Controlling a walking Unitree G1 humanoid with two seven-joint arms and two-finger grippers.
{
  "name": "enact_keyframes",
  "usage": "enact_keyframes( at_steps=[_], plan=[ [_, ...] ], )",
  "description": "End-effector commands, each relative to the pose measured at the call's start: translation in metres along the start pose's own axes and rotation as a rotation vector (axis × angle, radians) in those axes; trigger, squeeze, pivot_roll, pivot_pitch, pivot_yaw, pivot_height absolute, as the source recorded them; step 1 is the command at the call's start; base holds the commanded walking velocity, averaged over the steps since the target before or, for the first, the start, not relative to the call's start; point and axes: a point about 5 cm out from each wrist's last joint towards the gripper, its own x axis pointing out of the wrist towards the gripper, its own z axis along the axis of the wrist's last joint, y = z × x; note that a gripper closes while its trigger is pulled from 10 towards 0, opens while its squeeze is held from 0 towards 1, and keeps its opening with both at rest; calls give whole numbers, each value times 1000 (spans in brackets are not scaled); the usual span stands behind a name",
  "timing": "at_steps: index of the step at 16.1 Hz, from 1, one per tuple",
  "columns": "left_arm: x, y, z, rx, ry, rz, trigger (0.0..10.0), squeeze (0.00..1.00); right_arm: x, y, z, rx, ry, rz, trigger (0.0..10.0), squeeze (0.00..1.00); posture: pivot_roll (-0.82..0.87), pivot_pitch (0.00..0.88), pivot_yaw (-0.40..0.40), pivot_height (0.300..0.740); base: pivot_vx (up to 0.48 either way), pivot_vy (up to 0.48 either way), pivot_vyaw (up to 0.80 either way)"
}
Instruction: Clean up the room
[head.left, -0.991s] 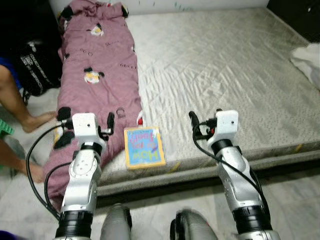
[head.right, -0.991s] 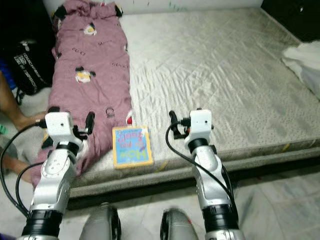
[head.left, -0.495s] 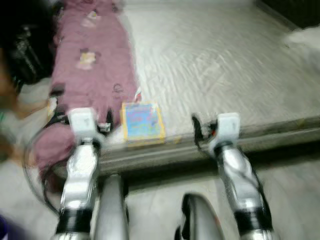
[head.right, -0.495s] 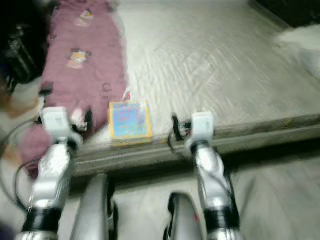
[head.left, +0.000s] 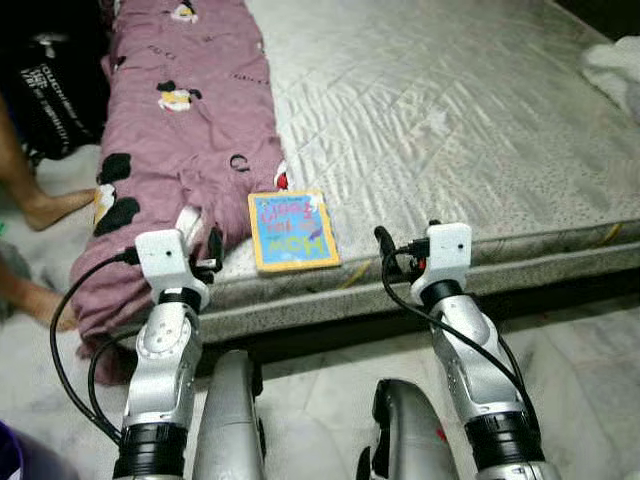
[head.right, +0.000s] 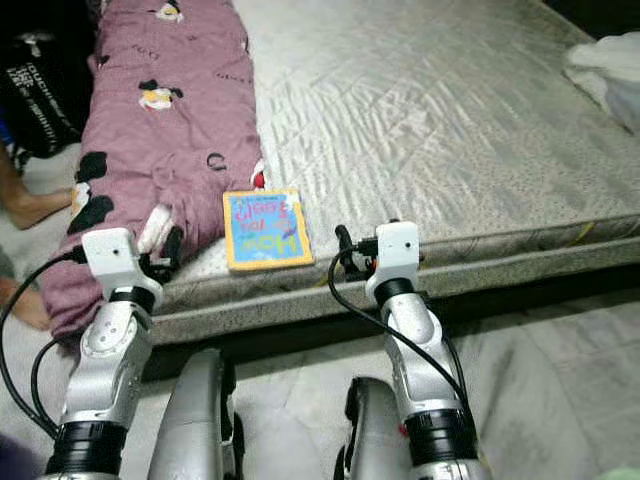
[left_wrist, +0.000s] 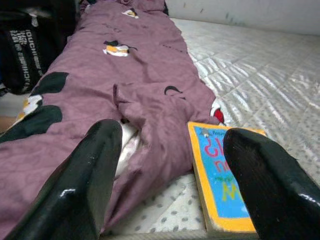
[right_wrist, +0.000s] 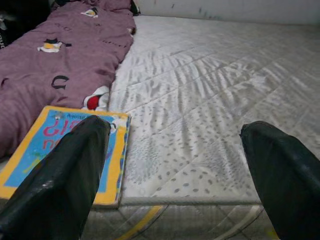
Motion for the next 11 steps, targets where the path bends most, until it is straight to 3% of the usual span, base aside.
enact_keyframes(
  at_steps=[1, 3, 8, 11],
  plan=[
    [0, 0, 5, -1, -20, -6, 10000, 0, 1, -1, 3, -10, -11, 6, 10000, 0, 17, 102, -7, 595, 446, 0, 0],
    [0, 0, 5, -5, -20, -10, 10000, 0, 1, 0, 3, -20, -12, 12, 10000, 0, 17, 101, -8, 595, 480, 0, 788],
    [1, 0, 5, -11, -14, -11, 10000, 0, 2, -1, 3, -14, -6, 7, 10000, 0, 16, 108, -9, 595, 456, 0, 0],
    [2, -1, 4, -19, -8, -10, 10000, 0, 3, -1, 3, -10, -4, 2, 10000, 0, 17, 112, -8, 595, 82, 0, 0]
  ],
)
